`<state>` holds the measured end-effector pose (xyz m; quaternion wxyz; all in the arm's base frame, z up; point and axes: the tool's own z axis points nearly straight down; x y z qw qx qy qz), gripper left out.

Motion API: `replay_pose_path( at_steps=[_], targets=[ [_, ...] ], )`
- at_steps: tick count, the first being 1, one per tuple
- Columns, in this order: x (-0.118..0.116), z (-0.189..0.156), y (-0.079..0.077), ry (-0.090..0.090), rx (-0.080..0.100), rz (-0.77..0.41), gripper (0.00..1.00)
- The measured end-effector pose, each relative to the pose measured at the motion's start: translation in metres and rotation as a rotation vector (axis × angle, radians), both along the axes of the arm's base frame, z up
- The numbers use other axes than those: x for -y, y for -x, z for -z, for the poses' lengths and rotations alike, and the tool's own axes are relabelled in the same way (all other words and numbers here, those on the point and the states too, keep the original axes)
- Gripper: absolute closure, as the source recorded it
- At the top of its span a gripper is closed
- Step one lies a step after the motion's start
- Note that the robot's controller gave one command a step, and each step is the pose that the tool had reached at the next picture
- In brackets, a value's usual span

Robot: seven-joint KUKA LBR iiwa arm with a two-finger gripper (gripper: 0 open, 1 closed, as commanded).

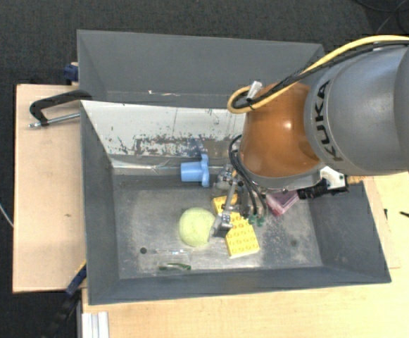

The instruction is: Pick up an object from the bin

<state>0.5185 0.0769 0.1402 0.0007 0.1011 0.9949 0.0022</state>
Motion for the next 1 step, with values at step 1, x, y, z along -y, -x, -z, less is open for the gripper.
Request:
replay_pose_path(
  at_steps=[1],
  targets=[
    [0.0209,0.0434,-0.0029,0.005,0.002,-0.176,0.00]
  ],
)
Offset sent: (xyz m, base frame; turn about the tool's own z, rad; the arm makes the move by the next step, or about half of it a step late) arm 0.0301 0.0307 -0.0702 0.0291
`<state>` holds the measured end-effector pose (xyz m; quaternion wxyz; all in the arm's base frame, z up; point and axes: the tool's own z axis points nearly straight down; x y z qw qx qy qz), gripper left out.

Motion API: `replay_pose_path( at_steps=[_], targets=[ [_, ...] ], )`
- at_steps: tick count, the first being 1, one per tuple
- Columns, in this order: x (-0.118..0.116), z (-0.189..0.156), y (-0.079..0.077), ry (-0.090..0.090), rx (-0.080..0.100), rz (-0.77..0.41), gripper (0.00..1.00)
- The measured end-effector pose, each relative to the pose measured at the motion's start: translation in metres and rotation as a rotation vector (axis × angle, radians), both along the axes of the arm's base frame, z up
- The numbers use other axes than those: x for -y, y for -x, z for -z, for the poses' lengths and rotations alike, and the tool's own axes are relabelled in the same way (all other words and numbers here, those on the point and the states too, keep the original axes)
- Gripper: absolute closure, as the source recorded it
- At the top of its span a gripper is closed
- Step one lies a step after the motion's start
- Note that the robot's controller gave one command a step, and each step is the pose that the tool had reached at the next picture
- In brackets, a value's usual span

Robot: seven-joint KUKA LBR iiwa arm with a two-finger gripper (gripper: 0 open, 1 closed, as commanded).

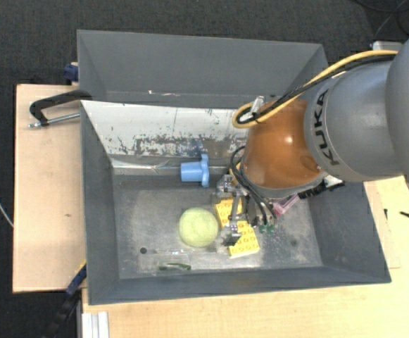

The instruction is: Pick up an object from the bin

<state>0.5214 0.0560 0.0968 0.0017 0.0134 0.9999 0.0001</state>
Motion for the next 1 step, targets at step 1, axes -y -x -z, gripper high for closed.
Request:
replay_pose_path(
  at_steps=[1],
  targets=[
    [-0.0238,0.0194,-0.0154,-0.001,0.001,0.115,0.00]
  ],
)
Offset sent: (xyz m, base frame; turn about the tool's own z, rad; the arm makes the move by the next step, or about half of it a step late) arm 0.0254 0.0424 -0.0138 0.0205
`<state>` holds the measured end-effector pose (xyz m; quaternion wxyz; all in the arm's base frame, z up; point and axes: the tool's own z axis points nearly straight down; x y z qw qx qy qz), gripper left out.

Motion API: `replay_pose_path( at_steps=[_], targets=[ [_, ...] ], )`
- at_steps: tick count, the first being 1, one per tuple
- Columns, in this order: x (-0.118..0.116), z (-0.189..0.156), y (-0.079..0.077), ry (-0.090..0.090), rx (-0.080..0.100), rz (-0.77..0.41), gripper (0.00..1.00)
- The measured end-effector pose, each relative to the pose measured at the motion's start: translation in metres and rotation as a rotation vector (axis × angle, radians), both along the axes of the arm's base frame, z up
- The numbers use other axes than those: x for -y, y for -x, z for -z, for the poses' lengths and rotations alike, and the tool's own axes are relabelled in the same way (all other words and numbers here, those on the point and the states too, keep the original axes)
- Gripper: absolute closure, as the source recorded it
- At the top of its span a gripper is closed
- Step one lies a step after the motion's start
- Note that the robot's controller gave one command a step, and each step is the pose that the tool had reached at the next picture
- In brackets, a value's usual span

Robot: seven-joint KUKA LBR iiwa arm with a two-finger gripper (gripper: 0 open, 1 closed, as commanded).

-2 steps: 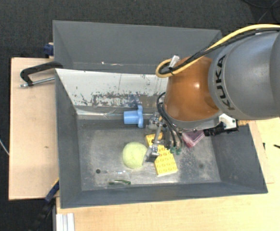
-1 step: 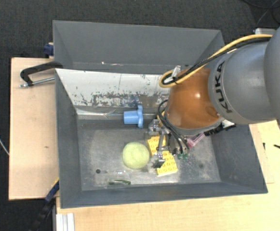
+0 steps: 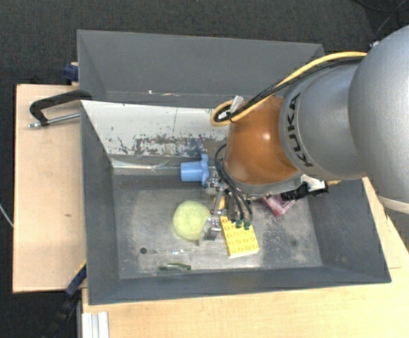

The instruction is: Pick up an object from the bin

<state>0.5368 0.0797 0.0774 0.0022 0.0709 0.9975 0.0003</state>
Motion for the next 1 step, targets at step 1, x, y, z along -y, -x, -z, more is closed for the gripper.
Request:
replay_pose_path(
  at_steps=[1],
  targets=[
    [-0.0196,-0.0064,-0.0111,-0.001,0.000,-0.095,1.00]
  ],
)
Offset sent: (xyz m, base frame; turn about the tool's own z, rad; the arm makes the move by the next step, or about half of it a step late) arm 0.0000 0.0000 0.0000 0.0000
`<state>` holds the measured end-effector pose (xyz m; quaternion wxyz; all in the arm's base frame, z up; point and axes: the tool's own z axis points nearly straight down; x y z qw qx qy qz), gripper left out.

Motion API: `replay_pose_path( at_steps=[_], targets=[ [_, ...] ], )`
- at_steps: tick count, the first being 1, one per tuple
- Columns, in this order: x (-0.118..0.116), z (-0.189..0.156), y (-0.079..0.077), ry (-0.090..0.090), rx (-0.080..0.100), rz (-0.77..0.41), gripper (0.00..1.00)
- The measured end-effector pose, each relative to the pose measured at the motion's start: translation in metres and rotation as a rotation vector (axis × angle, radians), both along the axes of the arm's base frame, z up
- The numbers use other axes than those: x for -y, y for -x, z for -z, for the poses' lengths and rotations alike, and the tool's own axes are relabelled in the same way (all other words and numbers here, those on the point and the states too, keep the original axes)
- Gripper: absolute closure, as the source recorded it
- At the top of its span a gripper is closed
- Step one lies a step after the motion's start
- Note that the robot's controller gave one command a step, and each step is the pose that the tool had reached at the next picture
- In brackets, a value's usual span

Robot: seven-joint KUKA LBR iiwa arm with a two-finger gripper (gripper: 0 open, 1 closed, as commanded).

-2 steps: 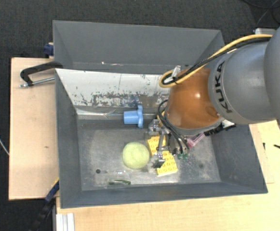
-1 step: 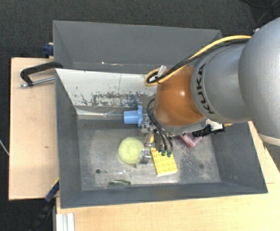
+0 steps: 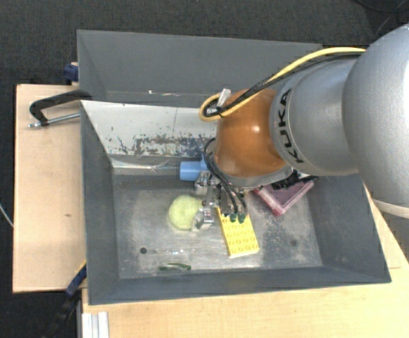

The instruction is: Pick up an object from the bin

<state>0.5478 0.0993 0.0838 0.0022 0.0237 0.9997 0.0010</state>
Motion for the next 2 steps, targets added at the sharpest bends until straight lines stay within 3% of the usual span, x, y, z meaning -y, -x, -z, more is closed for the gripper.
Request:
replay_pose_path(
  at_steps=[1,2],
  targets=[
    [0.000,0.000,0.000,0.000,0.000,0.000,1.00],
    [-0.019,-0.185,0.001,-0.003,0.010,0.038,1.00]
  ],
)
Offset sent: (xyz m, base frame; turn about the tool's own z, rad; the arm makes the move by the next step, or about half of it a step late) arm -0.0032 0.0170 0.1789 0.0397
